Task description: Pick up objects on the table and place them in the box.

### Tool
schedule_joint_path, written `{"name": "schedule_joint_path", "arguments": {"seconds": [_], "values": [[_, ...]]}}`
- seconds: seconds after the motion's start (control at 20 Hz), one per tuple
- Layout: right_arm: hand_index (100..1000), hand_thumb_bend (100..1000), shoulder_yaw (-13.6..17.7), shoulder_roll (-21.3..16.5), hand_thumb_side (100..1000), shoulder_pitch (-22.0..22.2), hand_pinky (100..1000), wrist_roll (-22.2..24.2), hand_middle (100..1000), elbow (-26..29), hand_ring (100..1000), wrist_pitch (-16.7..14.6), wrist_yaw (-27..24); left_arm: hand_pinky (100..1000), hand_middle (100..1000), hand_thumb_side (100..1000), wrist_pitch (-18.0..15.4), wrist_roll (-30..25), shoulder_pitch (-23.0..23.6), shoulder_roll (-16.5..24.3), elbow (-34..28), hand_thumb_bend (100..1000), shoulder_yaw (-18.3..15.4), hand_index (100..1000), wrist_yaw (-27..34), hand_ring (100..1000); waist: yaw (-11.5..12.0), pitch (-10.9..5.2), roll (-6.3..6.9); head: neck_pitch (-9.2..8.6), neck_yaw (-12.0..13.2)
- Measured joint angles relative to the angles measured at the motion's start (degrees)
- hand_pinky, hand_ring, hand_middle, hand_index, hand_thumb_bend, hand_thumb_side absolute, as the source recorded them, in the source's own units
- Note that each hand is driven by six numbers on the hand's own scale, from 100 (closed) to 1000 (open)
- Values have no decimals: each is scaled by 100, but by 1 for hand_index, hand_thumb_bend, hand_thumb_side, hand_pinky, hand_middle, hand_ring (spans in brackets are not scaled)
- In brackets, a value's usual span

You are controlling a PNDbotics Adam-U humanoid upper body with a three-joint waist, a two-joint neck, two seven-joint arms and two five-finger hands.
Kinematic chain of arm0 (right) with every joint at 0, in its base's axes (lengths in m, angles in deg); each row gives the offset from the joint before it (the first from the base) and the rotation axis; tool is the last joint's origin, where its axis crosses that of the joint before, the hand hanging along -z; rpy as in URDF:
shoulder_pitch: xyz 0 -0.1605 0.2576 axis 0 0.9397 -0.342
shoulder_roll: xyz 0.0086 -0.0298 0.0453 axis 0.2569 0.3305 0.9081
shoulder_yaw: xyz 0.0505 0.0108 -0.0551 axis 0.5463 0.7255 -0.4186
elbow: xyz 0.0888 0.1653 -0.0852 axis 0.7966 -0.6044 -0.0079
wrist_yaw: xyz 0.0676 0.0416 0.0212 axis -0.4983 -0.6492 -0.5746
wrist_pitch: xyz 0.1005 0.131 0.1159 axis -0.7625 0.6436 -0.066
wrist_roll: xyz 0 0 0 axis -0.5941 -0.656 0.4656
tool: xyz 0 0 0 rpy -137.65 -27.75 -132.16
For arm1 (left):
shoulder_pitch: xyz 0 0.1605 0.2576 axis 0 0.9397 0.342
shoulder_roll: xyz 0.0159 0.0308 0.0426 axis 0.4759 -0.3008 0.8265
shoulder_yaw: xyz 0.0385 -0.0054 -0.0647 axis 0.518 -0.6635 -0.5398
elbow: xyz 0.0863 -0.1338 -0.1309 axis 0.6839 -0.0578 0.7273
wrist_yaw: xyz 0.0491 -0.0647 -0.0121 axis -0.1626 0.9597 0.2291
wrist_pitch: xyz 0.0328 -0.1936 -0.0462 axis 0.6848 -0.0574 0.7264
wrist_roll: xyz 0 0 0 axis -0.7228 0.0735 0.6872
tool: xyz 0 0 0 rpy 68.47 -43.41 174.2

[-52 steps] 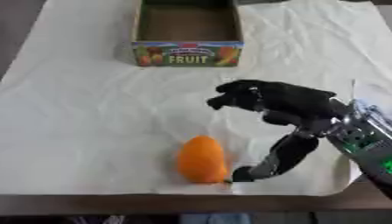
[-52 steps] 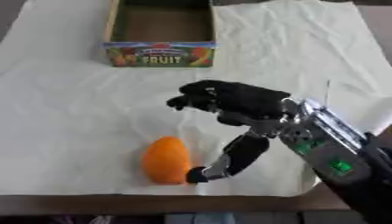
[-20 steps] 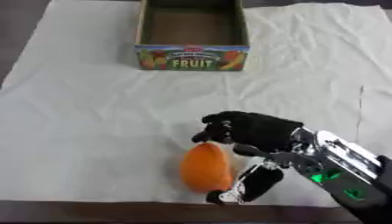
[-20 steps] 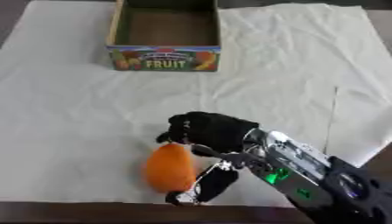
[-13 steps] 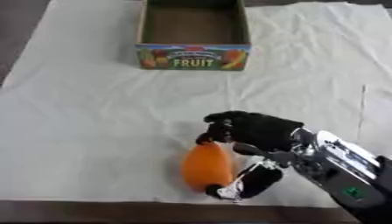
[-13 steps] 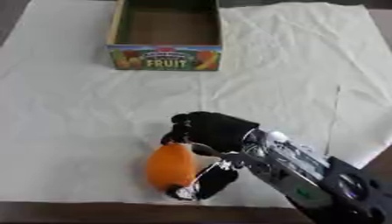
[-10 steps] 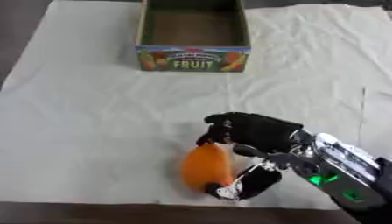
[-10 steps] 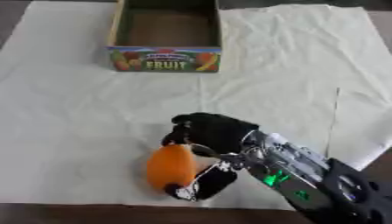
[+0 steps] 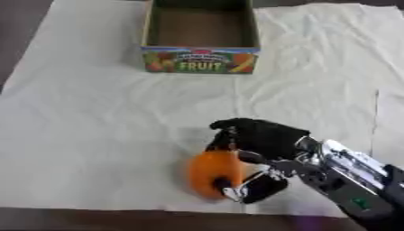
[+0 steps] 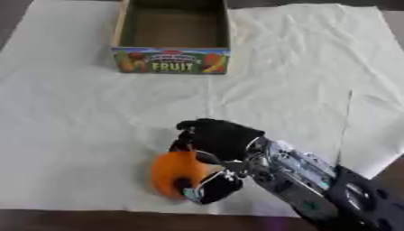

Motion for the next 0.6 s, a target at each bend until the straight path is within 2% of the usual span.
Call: {"name": "schedule_joint_path", "arguments": {"seconds": [0.6], "values": [[720,100,241,152,227,-115,945,-486,475,0,1000,169,-755,332,618,665,25,-11,12,-1,0,100,-3,789,-2,375,-69,0,22,-50,-25]]}}
